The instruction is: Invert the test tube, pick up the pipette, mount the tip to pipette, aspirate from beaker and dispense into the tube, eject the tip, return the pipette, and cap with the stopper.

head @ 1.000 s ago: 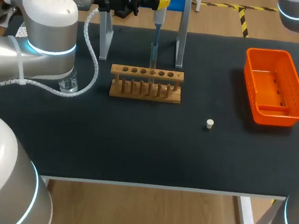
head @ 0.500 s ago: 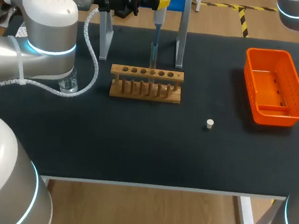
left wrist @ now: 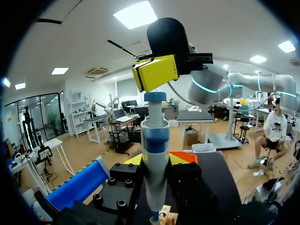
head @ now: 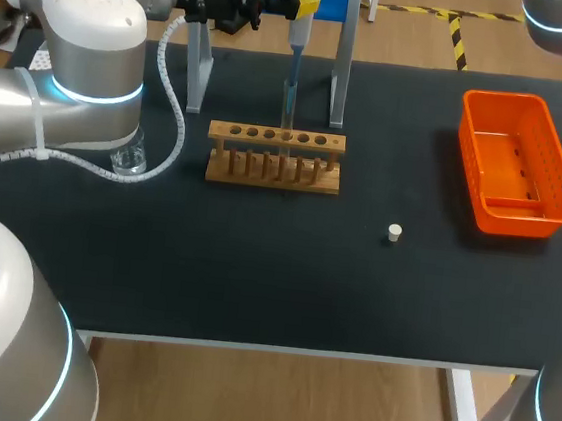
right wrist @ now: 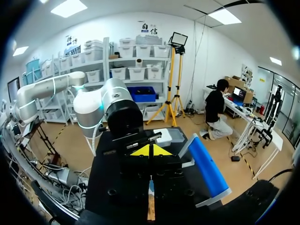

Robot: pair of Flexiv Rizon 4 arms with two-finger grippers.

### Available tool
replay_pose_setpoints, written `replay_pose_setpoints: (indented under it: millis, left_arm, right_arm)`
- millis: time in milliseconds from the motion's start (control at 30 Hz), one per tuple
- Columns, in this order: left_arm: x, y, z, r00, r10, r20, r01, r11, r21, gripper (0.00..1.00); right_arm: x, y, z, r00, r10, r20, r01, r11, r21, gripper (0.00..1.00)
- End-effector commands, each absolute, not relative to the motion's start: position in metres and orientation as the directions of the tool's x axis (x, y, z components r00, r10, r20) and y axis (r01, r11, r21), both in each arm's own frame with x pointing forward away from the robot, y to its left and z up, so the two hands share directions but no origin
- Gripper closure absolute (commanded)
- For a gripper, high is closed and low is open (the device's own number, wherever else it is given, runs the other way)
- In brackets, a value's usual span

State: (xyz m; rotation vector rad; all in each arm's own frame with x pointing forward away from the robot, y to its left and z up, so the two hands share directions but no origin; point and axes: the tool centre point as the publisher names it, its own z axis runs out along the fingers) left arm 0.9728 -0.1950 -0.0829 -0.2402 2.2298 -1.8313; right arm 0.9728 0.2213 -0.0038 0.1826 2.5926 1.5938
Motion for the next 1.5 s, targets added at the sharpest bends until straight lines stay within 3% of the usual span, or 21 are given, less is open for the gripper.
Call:
replay_pose_setpoints:
  millis: [33,1500]
  left_arm:
    - [0.974,-0.195,-0.083,-0.957,-0.278,-0.086,0.032,0.193,-0.981,1.00]
    - [0.974,-0.195,-0.083,-0.957,-0.278,-0.086,0.032,0.193,-0.981,1.00]
  right_arm:
    - [0.975,0.222,-0.005,-0.990,0.143,-0.013,0.055,0.455,0.889,1.00]
    - [0.965,0.222,-0.023,-0.991,0.132,0.029,0.087,0.460,0.884,1.00]
